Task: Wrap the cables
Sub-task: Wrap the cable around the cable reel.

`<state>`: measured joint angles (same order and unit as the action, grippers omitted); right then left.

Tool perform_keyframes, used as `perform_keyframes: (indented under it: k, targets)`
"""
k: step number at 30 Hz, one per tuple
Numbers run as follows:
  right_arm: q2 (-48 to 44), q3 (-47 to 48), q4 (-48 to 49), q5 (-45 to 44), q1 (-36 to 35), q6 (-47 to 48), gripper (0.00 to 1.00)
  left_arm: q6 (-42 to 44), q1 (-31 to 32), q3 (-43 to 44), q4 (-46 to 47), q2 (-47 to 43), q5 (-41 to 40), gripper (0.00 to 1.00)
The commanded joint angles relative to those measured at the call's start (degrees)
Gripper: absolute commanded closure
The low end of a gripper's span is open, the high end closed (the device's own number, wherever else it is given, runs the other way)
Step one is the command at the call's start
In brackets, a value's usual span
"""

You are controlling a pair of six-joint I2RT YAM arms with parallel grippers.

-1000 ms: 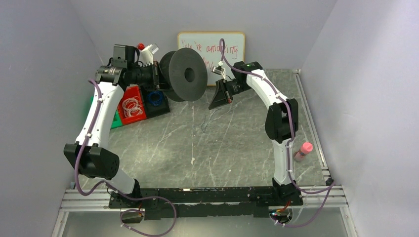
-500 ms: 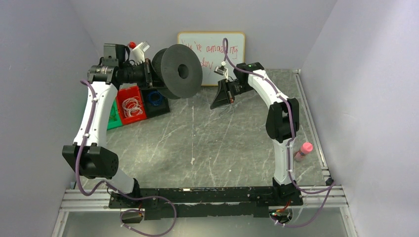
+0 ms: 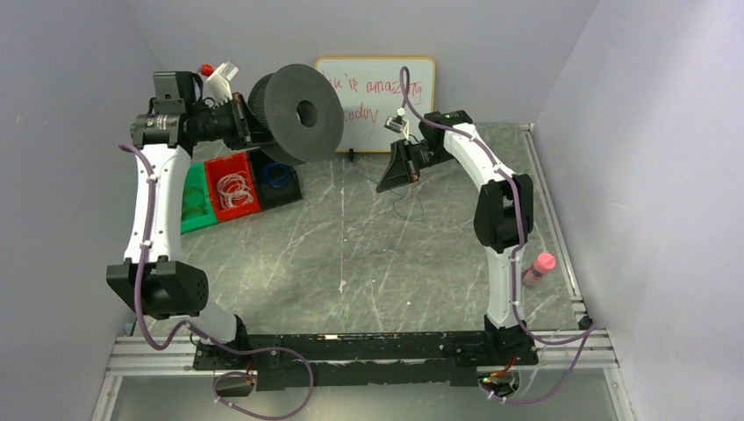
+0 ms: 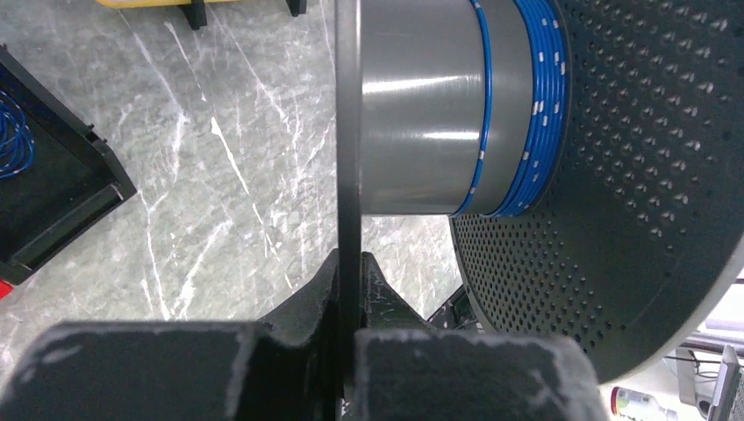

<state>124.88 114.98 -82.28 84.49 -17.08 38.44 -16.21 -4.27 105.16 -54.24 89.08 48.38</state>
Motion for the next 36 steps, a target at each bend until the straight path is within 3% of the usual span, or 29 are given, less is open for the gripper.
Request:
perform_keyframes:
  k: [1,11,17,23,29,36]
  targets:
    - [0.19,-1.82,-3.55,-11.38,3.64,2.7,0.98,-2.64,-6.71,6.26,14.04,-4.94,0.94,0.98]
    - [0.32,-1.29,-3.51,-12.69,5.05,1.61,1.0,-1.64,-8.8,6.62,14.79,-4.54,5.55,0.98]
    - [2.47,0.9,-3.0,-12.81,9.04,-3.44,1.0,13.52,-6.59,0.71,9.63,-6.33,7.07,0.98]
    - [0.45,-2.58,6.64,-16.05,12.82,-13.51,1.0,28.59,-0.17,-3.06,1.07,-7.5,6.5,0.98]
    - [-3.3,-3.45,9.96,-18.24,15.27,-17.35,1.0,36.93,8.63,-4.67,-4.09,-7.01,-4.4,0.98]
    - [-7.92,-2.81,11.1,-19.06,16.89,-18.23,1.0,40.49,20.74,-9.56,-2.93,-6.15,-24.6,0.98]
